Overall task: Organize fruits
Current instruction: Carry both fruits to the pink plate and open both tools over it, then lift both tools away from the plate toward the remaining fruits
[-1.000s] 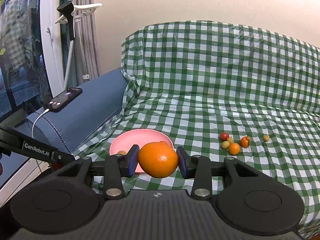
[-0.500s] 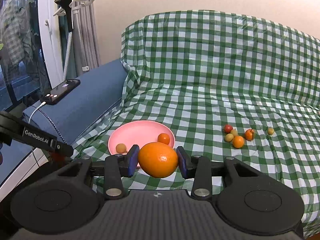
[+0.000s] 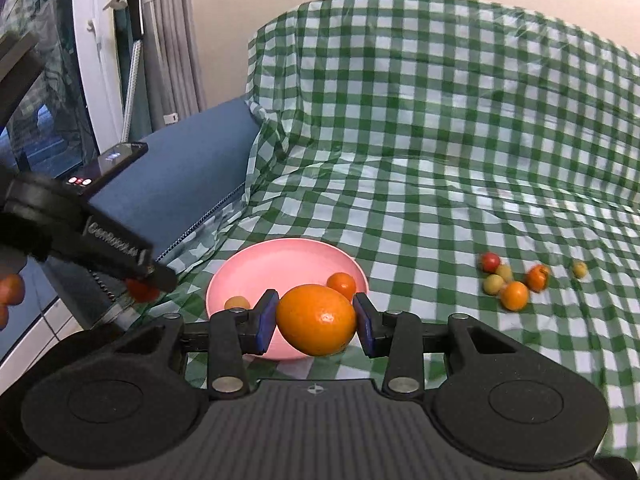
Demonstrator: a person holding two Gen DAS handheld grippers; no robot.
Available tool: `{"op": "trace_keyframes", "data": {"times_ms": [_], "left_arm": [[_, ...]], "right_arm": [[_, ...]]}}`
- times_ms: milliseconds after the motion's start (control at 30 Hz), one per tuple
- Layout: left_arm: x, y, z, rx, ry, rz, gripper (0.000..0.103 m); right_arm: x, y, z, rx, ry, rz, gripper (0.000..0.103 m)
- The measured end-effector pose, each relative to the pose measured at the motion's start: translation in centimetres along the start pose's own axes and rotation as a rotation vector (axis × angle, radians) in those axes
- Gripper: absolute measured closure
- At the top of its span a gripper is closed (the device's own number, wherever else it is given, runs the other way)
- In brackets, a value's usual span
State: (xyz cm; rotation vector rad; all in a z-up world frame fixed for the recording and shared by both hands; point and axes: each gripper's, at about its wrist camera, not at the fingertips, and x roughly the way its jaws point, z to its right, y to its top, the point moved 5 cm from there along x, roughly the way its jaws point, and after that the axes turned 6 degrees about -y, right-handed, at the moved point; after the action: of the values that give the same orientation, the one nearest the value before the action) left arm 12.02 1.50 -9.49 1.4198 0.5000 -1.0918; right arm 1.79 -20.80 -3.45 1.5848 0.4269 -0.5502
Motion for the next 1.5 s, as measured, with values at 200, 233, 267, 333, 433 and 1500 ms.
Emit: {"op": "trace_keyframes", "data": {"times_ms": [200,233,267,333,433,1500], "left_arm": [[4.7,2.9,-0.3,0.013,0.011,-0.039,0.069],[5.5,3.2,-0.5,0.015,0.018,-0.045,0.069],[6.4,3.6,-0.6,0.018,0.023,-0.053,0.069],[8.3,4.1,-0.9,0.024,0.032,-0.074,0.069],[10.8,4.6,-1.1,0.034,0.046,-0.107,0.069],[1.1,5.1,0.4,0.024,0.157,-0.052,0.0]], "right_arm": [[5.2,0.4,-0.6,-0.017,0.017,-0.044,0.061],[5.9,0.3,-0.6,-0.018,0.022,-0.049,0.061],[6.7,0.3,-0.7,-0.021,0.029,-0.052,0.061],[8.0,0.2,-0.9,-0.043,0.035,-0.056,0.061],[9.9,-0.3,-1.3,-0.08,0.052,-0.068,0.061],[2.9,-0.6,1.6,-0.008,-0.087,-0.123,0.005]]}}
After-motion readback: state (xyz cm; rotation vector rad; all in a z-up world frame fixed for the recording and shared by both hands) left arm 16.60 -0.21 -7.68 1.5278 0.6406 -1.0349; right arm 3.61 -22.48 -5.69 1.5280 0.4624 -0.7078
